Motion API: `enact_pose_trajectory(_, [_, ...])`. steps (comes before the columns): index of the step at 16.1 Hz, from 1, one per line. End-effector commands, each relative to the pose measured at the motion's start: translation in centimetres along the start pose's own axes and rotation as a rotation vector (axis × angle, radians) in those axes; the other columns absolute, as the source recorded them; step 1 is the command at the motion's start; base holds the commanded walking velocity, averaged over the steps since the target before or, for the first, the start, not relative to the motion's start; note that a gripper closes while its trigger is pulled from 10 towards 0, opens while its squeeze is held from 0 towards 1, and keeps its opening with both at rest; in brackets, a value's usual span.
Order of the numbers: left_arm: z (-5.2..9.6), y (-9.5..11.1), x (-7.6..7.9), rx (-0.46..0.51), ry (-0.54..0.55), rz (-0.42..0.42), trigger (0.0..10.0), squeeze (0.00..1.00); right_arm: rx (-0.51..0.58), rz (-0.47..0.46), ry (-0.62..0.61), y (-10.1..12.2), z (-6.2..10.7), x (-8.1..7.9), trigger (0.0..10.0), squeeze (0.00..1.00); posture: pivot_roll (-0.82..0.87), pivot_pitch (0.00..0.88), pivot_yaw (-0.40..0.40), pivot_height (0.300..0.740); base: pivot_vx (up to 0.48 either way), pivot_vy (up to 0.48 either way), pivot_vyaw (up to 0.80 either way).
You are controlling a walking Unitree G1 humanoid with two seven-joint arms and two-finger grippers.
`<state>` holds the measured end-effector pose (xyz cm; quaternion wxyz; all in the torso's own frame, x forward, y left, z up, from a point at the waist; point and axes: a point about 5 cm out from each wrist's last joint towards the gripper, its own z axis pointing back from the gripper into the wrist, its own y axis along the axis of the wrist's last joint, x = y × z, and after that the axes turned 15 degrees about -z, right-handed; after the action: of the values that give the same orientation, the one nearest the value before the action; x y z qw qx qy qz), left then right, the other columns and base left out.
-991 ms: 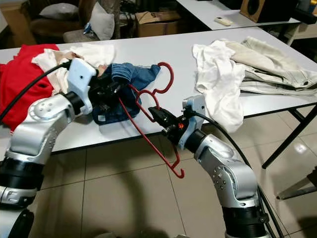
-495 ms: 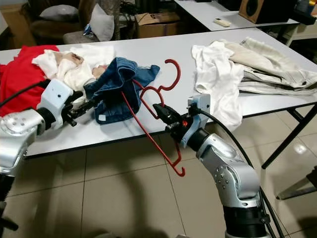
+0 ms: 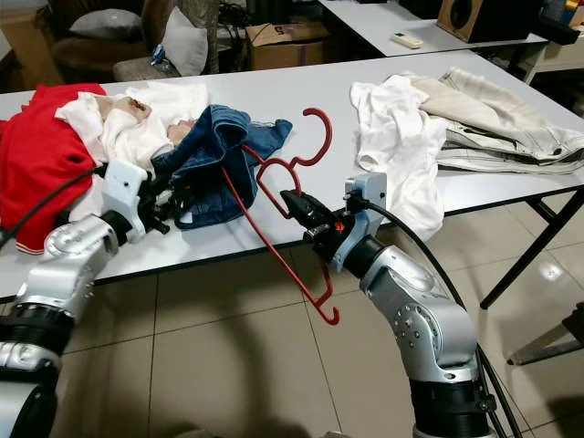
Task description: Hang hanger
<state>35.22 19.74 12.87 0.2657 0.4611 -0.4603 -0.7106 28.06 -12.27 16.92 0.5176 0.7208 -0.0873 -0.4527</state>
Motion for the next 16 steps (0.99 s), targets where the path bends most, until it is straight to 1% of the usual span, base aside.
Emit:
enact_pose_trajectory(1, [-0.3, 0.3, -0.1, 0.020, 0.019, -0.005, 10.0, 0.00, 0.038, 0.021, 0.028, 0.9, 0.0, -0.7, 10.0, 0.00, -0.12, 0.000, 0.047, 0.740, 0.000, 0.000, 0.00])
enact_pose_trajectory(2, [-0.5, 0.5, -0.3, 0.067, 0.050, 0.045, 4.8, 0.00, 0.038, 0.022, 0.028, 0.9, 0.0, -0.7, 10.0, 0.00, -0.12, 0.000, 0.048, 0.740, 0.000, 0.000, 0.00])
enact_pose_trajectory(3, [-0.6, 0.7, -0.6, 0.103, 0.090, 0.099, 3.2, 0.00, 0.039, 0.021, 0.028, 0.9, 0.1, -0.7, 10.0, 0.00, -0.13, 0.000, 0.049, 0.740, 0.000, 0.000, 0.00])
enact_pose_trajectory(4, [-0.6, 0.7, -0.7, 0.107, 0.104, 0.102, 0.1, 0.00, 0.040, 0.020, 0.027, 0.9, 0.1, -0.7, 10.0, 0.00, -0.13, 0.000, 0.049, 0.740, 0.000, 0.000, 0.00])
enact_pose_trajectory(5, [-0.8, 0.5, -0.5, 0.120, 0.104, 0.120, 0.0, 0.00, 0.040, 0.020, 0.027, 0.9, 0.1, -0.7, 10.0, 0.00, -0.13, 0.000, 0.050, 0.740, 0.000, 0.000, 0.00])
enact_pose_trajectory(8, [-1.1, 0.4, -0.4, 0.139, 0.119, 0.138, 0.0, 0.00, 0.039, 0.022, 0.022, 0.9, 0.2, -0.7, 10.0, 0.00, -0.13, 0.000, 0.053, 0.740, 0.000, 0.000, 0.00])
enact_pose_trajectory(11, [-1.2, 0.1, 0.1, 0.125, 0.116, 0.118, 0.0, 0.00, 0.039, 0.020, 0.019, 0.9, 0.3, -0.7, 10.0, 0.00, -0.13, 0.000, 0.048, 0.740, 0.000, 0.000, 0.00])
enact_pose_trajectory(14, [-1.2, 0.2, -0.2, 0.147, 0.143, 0.128, 0.0, 0.00, 0.039, 0.019, 0.023, 0.8, 0.2, -0.7, 10.0, 0.00, -0.13, 0.000, 0.045, 0.740, 0.000, 0.000, 0.00])
enact_pose_trajectory(15, [-1.0, 0.4, -0.5, 0.167, 0.151, 0.134, 0.0, 0.00, 0.038, 0.019, 0.023, 0.8, 0.3, -0.7, 10.0, 0.00, -0.13, 0.000, 0.043, 0.740, 0.000, 0.000, 0.00])
enact_pose_trajectory(16, [-0.9, 1.0, -1.0, 0.193, 0.167, 0.121, 0.0, 0.00, 0.037, 0.022, 0.007, 0.8, 0.5, -0.5, 10.0, 0.00, -0.12, 0.000, 0.042, 0.740, 0.000, 0.000, 0.00])
